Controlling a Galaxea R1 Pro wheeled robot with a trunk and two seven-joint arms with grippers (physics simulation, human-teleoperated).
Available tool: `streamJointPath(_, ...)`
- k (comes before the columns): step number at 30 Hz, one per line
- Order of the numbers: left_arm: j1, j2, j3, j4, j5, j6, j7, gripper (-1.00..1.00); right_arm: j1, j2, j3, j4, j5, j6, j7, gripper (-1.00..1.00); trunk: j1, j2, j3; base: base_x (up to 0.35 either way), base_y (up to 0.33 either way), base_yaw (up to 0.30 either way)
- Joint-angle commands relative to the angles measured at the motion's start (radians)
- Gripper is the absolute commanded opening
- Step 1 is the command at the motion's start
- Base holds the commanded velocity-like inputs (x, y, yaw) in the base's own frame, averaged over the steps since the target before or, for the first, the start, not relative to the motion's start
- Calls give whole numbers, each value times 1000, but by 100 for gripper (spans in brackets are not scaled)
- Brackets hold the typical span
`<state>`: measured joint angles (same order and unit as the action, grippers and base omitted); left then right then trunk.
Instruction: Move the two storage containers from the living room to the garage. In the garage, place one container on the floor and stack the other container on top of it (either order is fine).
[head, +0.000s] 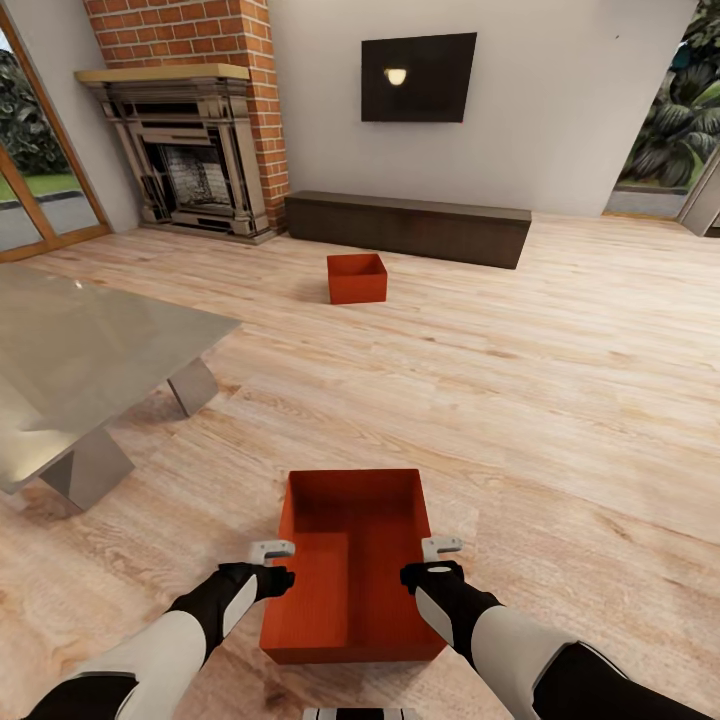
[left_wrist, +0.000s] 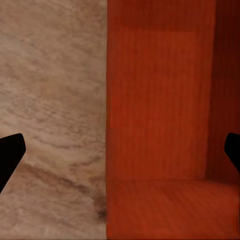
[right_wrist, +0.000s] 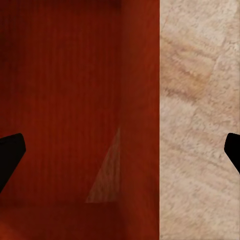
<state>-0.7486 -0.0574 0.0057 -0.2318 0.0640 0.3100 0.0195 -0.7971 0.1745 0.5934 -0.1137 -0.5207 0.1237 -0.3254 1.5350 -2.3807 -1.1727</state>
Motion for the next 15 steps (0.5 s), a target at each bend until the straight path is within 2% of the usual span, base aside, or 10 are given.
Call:
streamJointPath(1, 0, -4, 0, -2, 7, 6, 2, 100, -1, 0, 8, -1, -4, 7, -6, 100, 0, 0, -1, 0, 0, 0)
streamJointPath(15, 0, -2, 0, -3, 6, 6, 2, 100, -1, 0, 6, -1, 0, 7, -1, 100, 0, 0, -1, 0, 0, 0)
